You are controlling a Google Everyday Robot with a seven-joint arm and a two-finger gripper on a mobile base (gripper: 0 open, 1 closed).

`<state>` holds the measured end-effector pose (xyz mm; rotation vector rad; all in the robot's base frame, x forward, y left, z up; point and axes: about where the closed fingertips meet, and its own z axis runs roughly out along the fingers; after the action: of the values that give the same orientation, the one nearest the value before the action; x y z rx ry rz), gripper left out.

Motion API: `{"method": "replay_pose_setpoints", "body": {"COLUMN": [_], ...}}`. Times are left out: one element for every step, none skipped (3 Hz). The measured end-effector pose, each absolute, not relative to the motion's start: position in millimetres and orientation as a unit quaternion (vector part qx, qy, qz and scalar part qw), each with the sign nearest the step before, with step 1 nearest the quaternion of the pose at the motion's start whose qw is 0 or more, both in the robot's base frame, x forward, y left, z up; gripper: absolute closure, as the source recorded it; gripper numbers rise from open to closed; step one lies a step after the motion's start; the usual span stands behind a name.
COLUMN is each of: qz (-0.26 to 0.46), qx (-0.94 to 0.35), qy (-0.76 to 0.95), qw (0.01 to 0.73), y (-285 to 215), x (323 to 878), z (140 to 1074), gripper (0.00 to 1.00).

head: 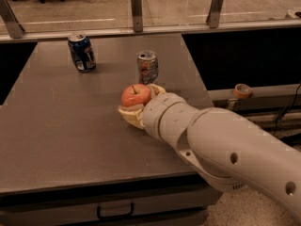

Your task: Move apple near redbull can

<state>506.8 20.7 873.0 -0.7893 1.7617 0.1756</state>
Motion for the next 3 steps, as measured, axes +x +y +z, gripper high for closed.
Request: {"method": "replay_pose_setpoints", "body": {"qz": [0.048,0.035,0.029], "qx": [-0.313,-0.294,-0.286], "qy": [0.760,0.768,0.766], "qw": [0.567,0.568,0.575], "y": [-6,-21,-21], "x": [509,515,526], "z": [870,865,863], "gripper": [1.00,0.83,0.59]}}
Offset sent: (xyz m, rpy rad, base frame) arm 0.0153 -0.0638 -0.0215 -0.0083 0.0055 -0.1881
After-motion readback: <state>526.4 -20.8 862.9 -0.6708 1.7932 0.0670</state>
